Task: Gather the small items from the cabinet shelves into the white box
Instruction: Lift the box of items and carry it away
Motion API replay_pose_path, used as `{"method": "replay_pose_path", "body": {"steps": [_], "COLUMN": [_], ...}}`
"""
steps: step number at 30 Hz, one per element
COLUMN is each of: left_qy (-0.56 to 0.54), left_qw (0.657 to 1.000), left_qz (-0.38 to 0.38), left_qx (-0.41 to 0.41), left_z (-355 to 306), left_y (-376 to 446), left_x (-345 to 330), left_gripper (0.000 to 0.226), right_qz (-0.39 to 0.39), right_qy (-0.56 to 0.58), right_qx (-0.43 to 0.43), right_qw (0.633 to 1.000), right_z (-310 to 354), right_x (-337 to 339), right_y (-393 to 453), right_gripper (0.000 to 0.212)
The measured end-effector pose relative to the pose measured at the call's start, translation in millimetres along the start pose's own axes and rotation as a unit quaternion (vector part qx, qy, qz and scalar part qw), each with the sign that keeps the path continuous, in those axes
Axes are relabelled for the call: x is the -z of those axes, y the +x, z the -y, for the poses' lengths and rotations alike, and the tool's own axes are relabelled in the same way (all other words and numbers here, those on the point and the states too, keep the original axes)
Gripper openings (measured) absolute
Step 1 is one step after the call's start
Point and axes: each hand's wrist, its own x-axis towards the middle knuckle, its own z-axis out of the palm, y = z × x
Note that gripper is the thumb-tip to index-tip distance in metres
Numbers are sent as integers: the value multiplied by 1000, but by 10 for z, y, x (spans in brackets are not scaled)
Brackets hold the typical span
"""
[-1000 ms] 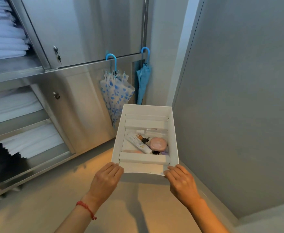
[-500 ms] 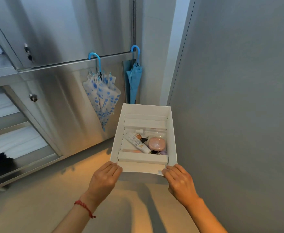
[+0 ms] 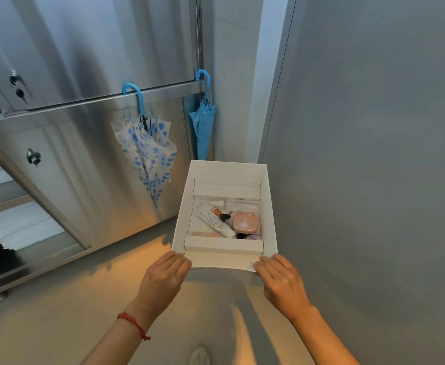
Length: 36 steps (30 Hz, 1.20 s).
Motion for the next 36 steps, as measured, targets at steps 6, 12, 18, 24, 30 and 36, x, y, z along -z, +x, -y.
{"method": "replay_pose_path", "body": {"steps": [6, 12, 18, 24, 30, 36], "left_qy": [7, 16, 29, 23, 19, 17], "left_qw": [1000, 1000, 998, 997, 996, 993], "left_qz": [2, 2, 20, 19, 51, 58], "left_qx": [1, 18, 52, 67, 74, 97], "left_z": [78, 244, 415, 614, 728, 795], "left_y": [143, 267, 415, 694, 822, 900], "left_x": [-311, -679, -1023, -1313, -1524, -1697], "left_gripper": [60, 61, 51, 61, 55, 61], "right_qz": [13, 21, 34, 39, 44, 45], "right_qy": [5, 13, 25, 30, 42, 50], "right_qx": [-1, 6, 34, 48, 62, 78], "right_qw": [1000, 1000, 999, 998, 996, 995], "right_z": [-272, -542, -856, -1197, -1412, -1585], "right_x": [-181, -519, -870, -1216, -1440, -1598], "right_y": [86, 263, 518, 773, 930, 1064], "right_gripper": [26, 23, 21, 21, 21, 27]}}
